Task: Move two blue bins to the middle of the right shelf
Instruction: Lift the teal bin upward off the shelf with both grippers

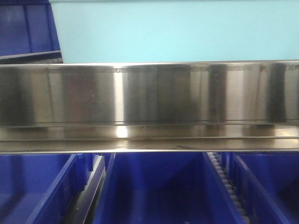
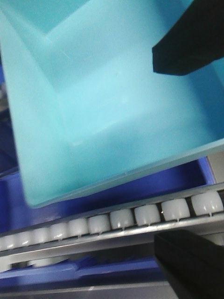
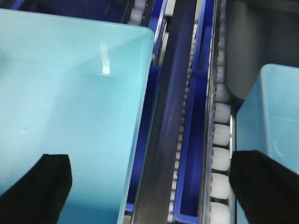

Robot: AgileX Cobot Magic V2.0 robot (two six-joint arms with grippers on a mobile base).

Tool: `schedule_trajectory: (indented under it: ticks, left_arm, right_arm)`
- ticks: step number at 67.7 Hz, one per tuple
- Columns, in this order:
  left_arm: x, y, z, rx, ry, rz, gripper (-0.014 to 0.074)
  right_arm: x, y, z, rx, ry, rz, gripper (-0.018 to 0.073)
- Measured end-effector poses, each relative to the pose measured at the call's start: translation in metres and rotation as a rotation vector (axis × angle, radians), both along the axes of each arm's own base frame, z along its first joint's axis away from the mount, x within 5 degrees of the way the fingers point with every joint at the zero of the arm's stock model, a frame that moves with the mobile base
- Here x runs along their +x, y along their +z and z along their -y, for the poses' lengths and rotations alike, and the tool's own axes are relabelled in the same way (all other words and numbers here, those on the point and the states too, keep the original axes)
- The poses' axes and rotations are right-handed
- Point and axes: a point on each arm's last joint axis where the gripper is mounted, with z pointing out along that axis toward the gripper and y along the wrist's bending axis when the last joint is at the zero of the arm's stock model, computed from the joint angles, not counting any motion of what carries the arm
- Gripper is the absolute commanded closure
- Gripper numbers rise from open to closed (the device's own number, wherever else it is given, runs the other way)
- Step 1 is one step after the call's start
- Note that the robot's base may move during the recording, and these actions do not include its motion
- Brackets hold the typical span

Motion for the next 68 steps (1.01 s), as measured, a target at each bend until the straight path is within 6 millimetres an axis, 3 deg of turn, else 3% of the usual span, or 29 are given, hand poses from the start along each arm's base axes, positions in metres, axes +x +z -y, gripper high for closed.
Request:
schedule_trajectory:
  ticks: [22,36,40,45,53,63,66,68]
  left_arm:
    - [0.037,-0.053,0.023,0.078,0.014,-0.218,0.0027]
    - [0.047,-0.072,0.03,0.107,0.016,-0.267,0.0027]
    - [0.048,-0.075,0.031,0.112,0.016,-0.274,0.0027]
    - [0.049,-0.075,0.031,0.112,0.016,-0.275,0.0054]
    - [0.049,-0.075,0.031,0.111,0.016,-0.274,0.022]
    - [0.049,-0.075,0.031,0.112,0.016,-0.274,0.0594]
    - [0.049,-0.075,0.031,0.11,0.016,-0.275,0.0713]
    - [0.049,-0.075,0.031,0.106,0.02,-0.278,0.0707]
  right_arm:
    - [0.051,-0.048,-0.014,0.024,0.02,-0.192,-0.0009]
    - [0.075,-0.079,-0.019,0.016,0.019,-0.287,-0.0007]
    - [0.079,-0.086,-0.02,0.013,0.019,-0.305,0.0021]
    - [0.082,-0.091,-0.021,0.011,0.018,-0.317,0.0122]
    - [0.084,-0.093,-0.021,0.013,0.018,-0.319,0.0352]
    - [0.084,-0.093,-0.022,0.018,0.018,-0.314,0.0705]
    - [0.084,-0.093,-0.022,0.024,0.012,-0.316,0.072]
    - [0.084,-0.092,-0.023,0.027,0.014,-0.315,0.0715]
